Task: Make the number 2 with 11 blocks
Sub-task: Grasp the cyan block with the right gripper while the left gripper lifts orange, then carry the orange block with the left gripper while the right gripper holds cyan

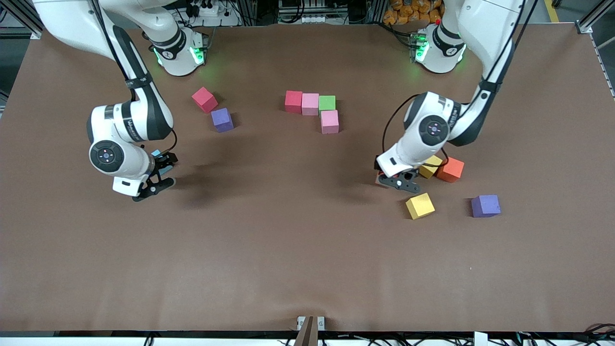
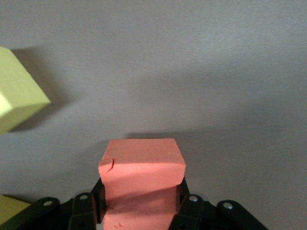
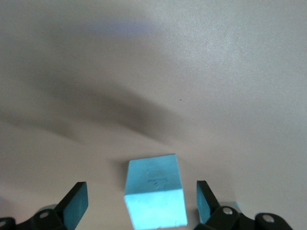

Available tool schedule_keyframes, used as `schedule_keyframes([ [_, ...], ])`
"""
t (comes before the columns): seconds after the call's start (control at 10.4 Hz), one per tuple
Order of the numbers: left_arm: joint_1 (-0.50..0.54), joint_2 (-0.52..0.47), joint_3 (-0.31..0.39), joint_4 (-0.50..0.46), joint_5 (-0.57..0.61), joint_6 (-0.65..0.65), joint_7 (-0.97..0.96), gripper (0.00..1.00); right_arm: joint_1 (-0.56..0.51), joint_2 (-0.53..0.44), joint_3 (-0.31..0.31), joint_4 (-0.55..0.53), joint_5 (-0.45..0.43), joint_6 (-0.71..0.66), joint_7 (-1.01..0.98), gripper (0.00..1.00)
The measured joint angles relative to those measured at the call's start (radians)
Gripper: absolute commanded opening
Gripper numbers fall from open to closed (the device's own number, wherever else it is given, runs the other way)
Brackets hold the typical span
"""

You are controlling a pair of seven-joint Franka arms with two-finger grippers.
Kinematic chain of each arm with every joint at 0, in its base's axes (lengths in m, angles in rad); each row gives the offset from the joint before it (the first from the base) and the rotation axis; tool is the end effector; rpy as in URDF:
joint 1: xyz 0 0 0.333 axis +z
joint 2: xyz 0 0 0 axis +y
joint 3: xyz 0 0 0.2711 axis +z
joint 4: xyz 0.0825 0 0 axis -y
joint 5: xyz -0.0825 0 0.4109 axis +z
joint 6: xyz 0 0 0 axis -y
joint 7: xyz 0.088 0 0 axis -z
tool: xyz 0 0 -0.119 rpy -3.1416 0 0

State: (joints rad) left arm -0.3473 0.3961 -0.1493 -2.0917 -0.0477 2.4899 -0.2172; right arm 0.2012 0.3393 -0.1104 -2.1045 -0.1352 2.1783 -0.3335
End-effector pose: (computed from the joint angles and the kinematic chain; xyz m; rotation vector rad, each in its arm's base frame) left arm 0.5128 -0.2818 0.1591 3.0383 -0.3509 -0.0384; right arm 0.5482 0.0407 0.1631 2.9077 0.7700 -0.4229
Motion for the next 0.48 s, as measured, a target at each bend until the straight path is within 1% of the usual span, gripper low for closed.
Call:
schedule_keyframes([
  [0.19, -0.057, 0.0, -0.002, 0.011, -0.001, 0.0, -0.156, 0.44, -0.023, 0.023, -0.011, -0.04, -0.003, 0.063, -0.033, 1.0],
  [0.48, -0.128, 0.0, -0.003, 0.029, -0.001, 0.0, -0.346, 0.44, -0.025, 0.029, -0.011, -0.091, -0.003, 0.109, -0.036, 1.0],
])
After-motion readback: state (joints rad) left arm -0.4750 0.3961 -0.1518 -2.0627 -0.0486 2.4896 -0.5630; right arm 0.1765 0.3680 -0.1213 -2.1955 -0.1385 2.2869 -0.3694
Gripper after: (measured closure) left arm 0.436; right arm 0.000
